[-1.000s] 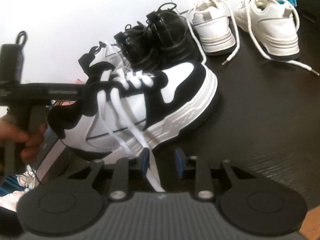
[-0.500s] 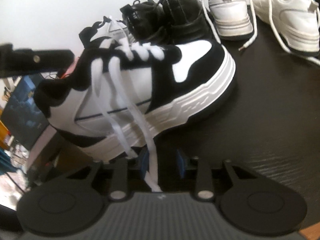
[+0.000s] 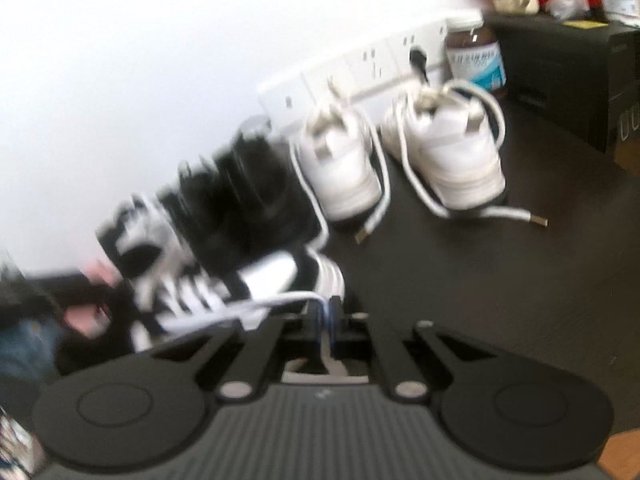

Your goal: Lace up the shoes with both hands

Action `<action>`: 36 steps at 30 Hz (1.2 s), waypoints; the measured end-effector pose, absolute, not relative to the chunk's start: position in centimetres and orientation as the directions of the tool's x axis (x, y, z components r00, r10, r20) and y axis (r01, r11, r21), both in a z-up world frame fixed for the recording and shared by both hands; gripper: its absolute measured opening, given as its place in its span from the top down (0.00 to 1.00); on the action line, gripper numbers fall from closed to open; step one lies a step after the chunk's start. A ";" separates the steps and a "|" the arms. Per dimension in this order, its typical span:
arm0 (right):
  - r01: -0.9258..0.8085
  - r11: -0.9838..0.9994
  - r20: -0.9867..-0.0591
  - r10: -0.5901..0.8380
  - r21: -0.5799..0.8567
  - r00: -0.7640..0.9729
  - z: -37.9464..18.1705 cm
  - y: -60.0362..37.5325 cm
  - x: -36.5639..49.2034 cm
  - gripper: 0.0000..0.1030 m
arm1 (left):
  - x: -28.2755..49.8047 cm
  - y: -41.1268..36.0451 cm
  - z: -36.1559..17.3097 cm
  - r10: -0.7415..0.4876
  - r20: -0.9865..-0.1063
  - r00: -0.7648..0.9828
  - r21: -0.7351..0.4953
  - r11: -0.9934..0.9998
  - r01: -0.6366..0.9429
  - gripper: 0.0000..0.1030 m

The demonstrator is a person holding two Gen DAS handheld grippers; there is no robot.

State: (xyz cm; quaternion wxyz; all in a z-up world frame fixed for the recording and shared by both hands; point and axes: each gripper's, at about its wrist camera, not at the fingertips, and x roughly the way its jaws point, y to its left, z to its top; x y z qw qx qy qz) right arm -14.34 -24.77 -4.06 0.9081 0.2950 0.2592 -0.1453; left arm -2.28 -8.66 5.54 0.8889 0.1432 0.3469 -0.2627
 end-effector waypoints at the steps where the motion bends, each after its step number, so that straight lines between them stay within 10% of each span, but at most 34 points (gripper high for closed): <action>1: 0.408 0.777 -0.532 -0.112 0.480 0.839 -3.5 -24.9 -14.6 0.96 | -2.6 -9.5 5.4 -0.373 -0.686 0.624 0.102 0.800 0.591 0.24; 18: 0.372 0.756 -0.472 -0.094 0.539 0.876 -0.9 -24.6 -16.6 0.97 | -4.0 -15.9 3.2 -0.398 -0.705 0.588 0.233 0.653 0.721 0.42; 21: 0.375 0.758 -0.475 -0.099 0.533 0.874 -0.7 -24.4 -16.5 0.97 | -4.0 -15.9 3.1 -0.408 -0.712 0.572 0.219 0.645 0.732 0.57; 23: 0.376 0.760 -0.474 -0.101 0.530 0.874 -0.6 -24.3 -16.5 0.97 | -3.9 -16.0 3.0 -0.418 -0.718 0.557 0.206 0.637 0.743 0.85; 36: 0.465 0.444 -0.454 -0.139 0.766 0.880 -2.8 -28.7 -19.4 0.76 | 0.1 -12.4 4.5 -0.442 -0.711 0.546 0.000 0.777 0.629 0.97</action>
